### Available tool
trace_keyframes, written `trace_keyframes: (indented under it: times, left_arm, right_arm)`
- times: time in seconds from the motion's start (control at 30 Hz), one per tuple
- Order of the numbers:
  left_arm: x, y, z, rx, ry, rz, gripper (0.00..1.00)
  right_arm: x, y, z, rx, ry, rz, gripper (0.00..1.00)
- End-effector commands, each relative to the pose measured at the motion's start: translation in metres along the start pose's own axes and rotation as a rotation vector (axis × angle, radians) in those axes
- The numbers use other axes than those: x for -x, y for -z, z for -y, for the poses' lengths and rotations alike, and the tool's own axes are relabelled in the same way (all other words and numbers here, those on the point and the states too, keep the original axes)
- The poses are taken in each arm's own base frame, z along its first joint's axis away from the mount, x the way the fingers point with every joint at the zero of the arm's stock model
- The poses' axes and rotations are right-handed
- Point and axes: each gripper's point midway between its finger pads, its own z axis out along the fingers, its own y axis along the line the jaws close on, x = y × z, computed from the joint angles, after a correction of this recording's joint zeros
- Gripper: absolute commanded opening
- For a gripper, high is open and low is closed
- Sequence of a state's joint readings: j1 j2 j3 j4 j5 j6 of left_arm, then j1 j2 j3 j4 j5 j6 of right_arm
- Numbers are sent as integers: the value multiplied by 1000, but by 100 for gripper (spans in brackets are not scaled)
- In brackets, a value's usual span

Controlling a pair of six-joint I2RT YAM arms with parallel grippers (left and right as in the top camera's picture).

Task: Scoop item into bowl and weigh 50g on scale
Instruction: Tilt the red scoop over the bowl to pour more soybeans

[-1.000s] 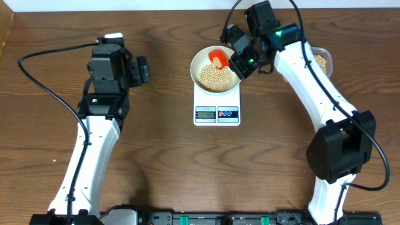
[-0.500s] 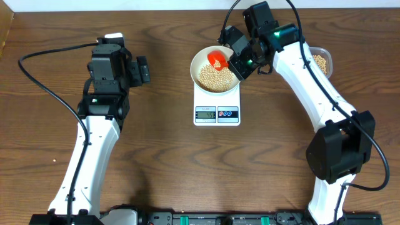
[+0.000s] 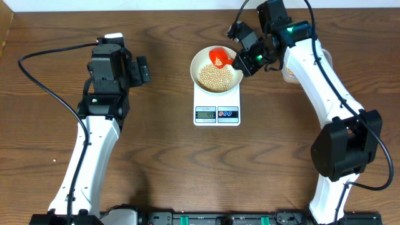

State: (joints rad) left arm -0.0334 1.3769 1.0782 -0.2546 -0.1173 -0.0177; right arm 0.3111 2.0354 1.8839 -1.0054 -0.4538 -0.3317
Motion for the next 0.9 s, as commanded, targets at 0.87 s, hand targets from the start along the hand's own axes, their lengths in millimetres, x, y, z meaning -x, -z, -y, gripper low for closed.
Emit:
trace_keyframes:
  times: [0.87]
  left_arm:
    - [1, -1, -1, 2, -15, 1, 99]
  right_arm:
    - [15, 17, -9, 4, 30, 52, 1]
